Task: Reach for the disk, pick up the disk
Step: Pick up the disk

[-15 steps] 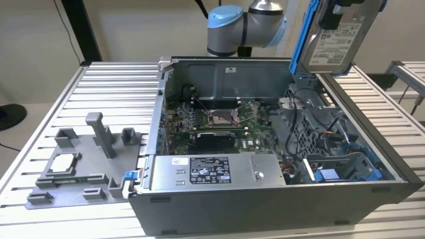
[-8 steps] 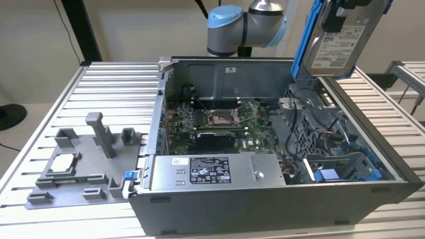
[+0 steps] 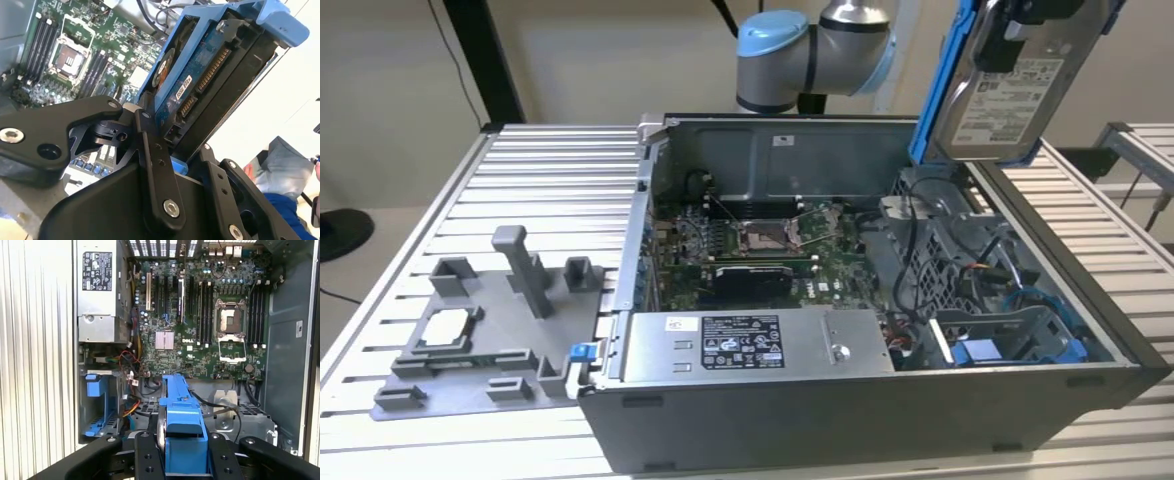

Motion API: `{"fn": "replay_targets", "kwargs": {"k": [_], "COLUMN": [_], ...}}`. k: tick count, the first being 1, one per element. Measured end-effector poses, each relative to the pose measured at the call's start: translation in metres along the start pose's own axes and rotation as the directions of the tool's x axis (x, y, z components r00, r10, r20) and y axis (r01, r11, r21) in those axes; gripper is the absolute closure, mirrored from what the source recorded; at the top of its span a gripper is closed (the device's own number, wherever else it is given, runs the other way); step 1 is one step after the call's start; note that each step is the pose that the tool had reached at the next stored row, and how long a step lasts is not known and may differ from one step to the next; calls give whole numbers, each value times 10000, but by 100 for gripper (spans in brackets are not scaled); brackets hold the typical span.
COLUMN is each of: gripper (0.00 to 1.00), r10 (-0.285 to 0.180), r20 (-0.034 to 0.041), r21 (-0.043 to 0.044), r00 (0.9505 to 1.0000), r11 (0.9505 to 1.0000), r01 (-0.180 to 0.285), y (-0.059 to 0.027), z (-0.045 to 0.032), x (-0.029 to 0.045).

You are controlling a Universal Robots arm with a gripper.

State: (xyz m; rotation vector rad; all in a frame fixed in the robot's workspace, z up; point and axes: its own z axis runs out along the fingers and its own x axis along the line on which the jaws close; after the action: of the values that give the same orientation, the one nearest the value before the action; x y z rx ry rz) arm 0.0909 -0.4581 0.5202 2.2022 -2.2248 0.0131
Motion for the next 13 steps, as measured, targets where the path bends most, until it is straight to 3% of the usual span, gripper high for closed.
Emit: {"fn": "replay_targets", "kwargs": {"k": [13], "gripper": [100], "r10": [0], "r20": [-1], "r21": [-5], "r00": [10000], "r11": [10000], "r01": [0], "y": [-5], "z": [9], "x": [198]}}
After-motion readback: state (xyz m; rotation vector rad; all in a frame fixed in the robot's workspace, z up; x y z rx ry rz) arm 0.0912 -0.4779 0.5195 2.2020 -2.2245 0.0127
